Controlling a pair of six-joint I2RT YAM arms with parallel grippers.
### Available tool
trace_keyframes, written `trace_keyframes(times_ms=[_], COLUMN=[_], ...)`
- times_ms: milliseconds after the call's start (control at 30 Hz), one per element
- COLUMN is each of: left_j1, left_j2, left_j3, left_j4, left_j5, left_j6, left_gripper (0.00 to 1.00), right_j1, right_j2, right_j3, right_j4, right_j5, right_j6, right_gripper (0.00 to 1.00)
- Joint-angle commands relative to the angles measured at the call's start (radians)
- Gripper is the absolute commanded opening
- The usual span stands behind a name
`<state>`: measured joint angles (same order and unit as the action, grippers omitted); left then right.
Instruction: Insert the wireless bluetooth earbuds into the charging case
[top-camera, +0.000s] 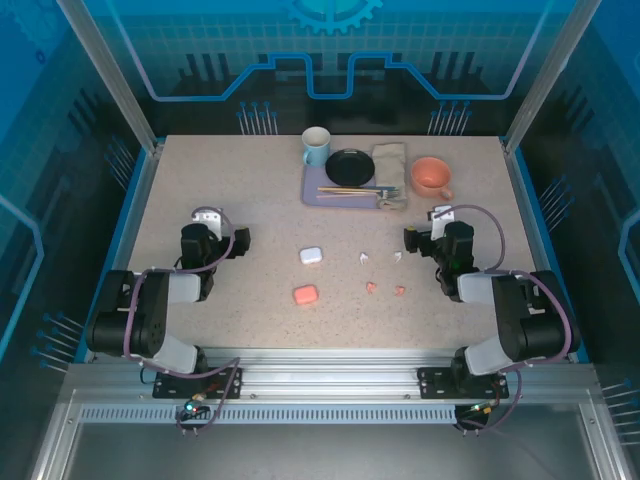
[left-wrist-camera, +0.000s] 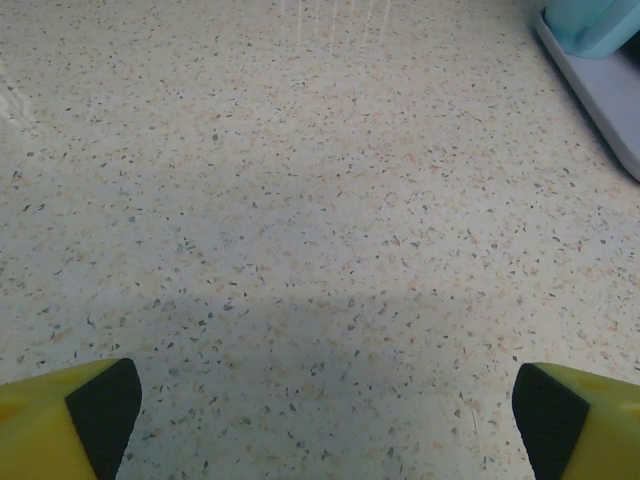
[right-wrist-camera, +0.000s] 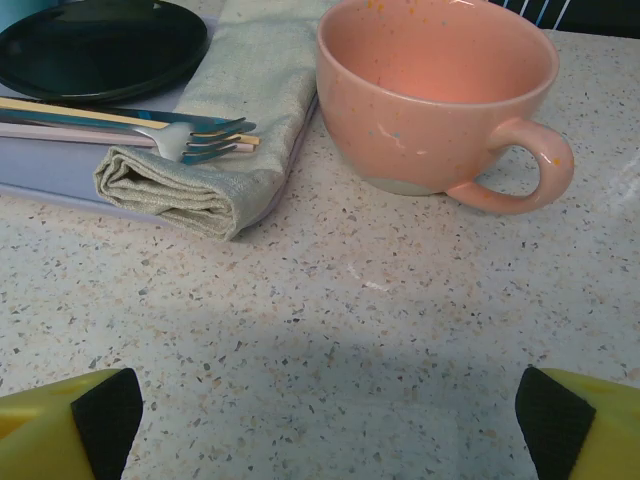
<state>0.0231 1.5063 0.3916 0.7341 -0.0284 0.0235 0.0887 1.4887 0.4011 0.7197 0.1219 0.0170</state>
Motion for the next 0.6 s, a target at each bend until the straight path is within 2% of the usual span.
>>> trace_keyframes(times_ms=[0,567], left_j1=[-0.009,-0.009], left_j2=[0.009,0.010], left_j3=[0.028,0.033], left_j4=[0.041,0.035], left_j5=[0.025,0.026], left_j6=[-0.027,-0.028], left_gripper=[0.99,0.99], right_j1=[-0.020,-0.034], right_j2=[0.014,0.014], right_j3=[0.025,0.028], right_j4=[0.043,0.036], right_j5=[-0.012,-0.042], right_j6=[-0.016,-0.012], right_gripper=[1.00,1.00])
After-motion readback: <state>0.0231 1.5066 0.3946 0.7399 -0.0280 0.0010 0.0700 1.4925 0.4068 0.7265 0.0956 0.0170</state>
